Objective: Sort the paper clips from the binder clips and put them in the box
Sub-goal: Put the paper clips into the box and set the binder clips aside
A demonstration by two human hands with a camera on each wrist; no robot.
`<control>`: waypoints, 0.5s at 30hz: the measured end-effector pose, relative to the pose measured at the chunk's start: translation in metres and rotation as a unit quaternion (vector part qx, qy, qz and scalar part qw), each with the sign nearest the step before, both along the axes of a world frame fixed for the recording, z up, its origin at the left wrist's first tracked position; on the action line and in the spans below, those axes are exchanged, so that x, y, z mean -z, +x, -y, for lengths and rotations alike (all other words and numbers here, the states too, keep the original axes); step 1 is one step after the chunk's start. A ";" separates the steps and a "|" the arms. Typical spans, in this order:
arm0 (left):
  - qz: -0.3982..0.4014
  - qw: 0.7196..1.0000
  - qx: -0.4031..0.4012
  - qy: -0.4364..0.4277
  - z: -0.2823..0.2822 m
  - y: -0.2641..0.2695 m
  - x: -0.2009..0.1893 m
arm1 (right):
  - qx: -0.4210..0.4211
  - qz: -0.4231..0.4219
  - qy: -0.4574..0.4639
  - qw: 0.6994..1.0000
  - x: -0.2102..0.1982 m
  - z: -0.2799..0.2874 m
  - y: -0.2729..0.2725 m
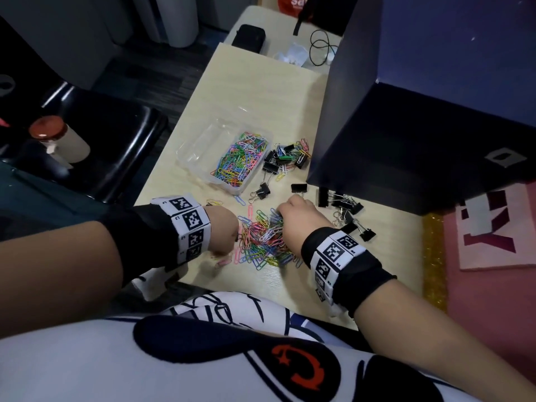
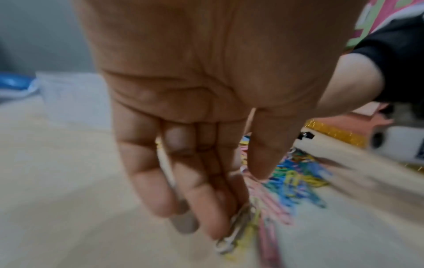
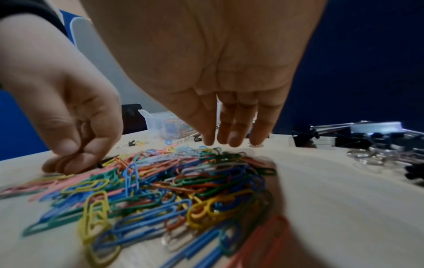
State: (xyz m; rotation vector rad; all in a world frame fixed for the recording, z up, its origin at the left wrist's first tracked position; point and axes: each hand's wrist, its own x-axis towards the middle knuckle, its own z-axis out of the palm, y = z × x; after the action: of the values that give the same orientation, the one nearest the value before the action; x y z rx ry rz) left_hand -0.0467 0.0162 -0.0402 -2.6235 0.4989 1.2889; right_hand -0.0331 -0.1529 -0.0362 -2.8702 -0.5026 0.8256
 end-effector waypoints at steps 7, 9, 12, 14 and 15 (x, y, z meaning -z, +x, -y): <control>0.082 0.991 -0.071 -0.081 -0.007 0.011 -0.004 | -0.066 0.044 0.057 0.995 0.006 -0.019 -0.004; 0.092 0.985 -0.103 -0.104 -0.015 0.013 0.000 | -0.085 0.048 0.063 0.993 0.008 -0.022 -0.006; 0.107 0.981 -0.104 -0.123 -0.017 0.006 0.010 | -0.102 0.044 0.045 0.993 0.012 -0.022 -0.009; 0.127 0.982 -0.078 -0.117 -0.013 0.002 0.017 | -0.095 0.049 0.038 0.994 0.013 -0.017 -0.008; 0.135 0.981 -0.073 -0.118 -0.012 0.001 0.018 | -0.088 0.053 0.041 0.994 0.013 -0.015 -0.008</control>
State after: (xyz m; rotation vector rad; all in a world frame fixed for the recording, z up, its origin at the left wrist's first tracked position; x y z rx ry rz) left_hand -0.0455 0.0283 -0.0585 -3.0229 0.4460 0.9359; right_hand -0.0408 -0.1377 -0.0491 -2.8355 -0.7929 0.6614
